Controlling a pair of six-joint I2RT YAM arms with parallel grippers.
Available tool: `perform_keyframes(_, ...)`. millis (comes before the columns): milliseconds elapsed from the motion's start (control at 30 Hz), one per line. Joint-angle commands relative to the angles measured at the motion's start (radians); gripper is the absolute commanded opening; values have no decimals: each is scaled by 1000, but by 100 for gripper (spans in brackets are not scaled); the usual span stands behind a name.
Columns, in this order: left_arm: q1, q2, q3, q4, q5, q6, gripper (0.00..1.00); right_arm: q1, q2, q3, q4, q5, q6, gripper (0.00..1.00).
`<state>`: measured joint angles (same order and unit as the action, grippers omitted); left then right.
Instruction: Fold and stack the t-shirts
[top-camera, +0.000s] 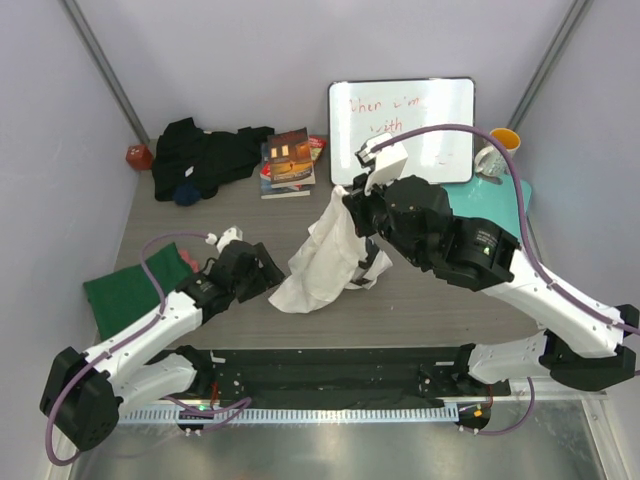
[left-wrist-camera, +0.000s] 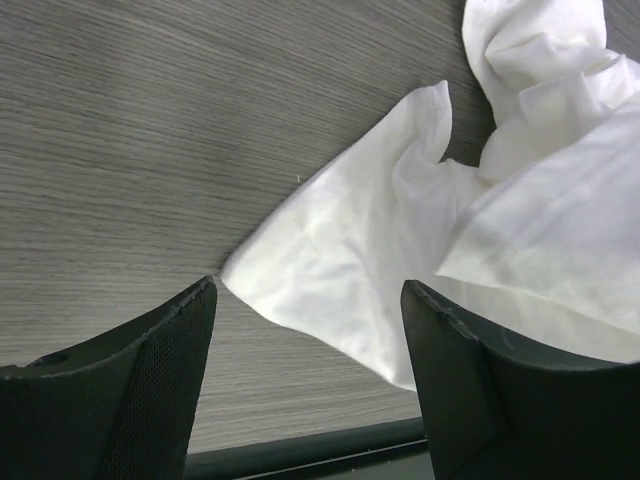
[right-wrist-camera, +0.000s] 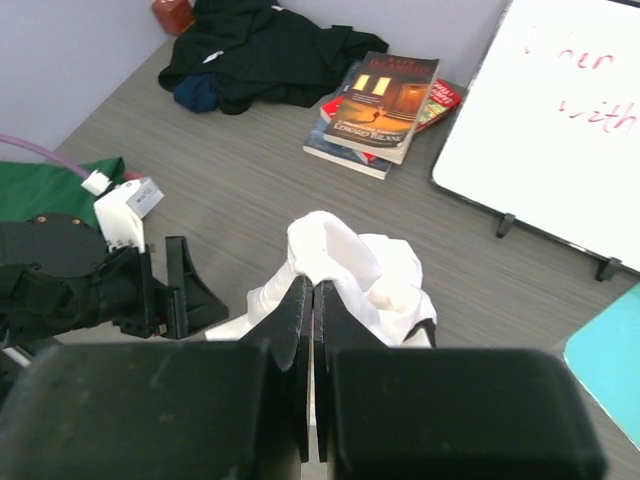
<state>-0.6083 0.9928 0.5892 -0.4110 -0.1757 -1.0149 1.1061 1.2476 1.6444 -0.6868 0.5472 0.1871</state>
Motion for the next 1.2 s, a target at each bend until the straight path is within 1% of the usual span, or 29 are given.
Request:
perform_keyframes(0,5,-9,12,-3,-18,-8,75,-2,-33,32,32,102,-48,1)
perform_keyframes(133,5,-3,23,14,1,4,75,-12,-4,-21,73,114,-63,1)
perform_keyframes(167,5,4,24,21,5,10,75,-34,4,-46,87,108,-67,1)
perform_keyframes(233,5,21,29,23,22,15,75,-83,42,-70,125,57,-71,1)
perform_keyframes(267,5,36,31,24,28,18,75,-153,56,-87,138,22,-61,1)
perform_keyframes(300,5,44,32,24,34,19,75,-190,73,-95,162,-19,-51,1)
perform_keyframes(333,5,47,32,28,45,19,75,-222,100,-103,177,-103,-25,1)
perform_keyframes(400,5,53,24,31,48,19,75,-276,136,-115,226,-153,-20,1)
perform_keyframes(567,5,40,8,23,25,21,75,-288,317,-72,289,-223,-37,1)
perform_keyframes(700,5,27,12,-2,10,29,75,-301,446,-40,316,-242,-18,1)
perform_keyframes(833,5,7,18,-74,-39,38,75,-307,490,-58,291,-257,15,1)
perform_keyframes(967,5,-16,3,-83,-61,39,75,-307,467,-104,196,-208,40,3)
perform_keyframes(1000,5,-17,3,-83,-64,38,75,-307,435,-118,181,-193,43,15)
perform_keyframes(1033,5,-22,0,-78,-70,35,75,-307,415,-133,170,-187,46,25)
perform_keyframes(1067,7,-23,0,-75,-73,33,75,-307,391,-164,156,-179,46,29)
perform_keyframes(1133,7,-20,4,-66,-80,30,75,-305,317,-188,135,-158,46,51)
perform_keyframes(1167,7,-11,9,-65,-81,30,75,-305,290,-195,121,-139,46,58)
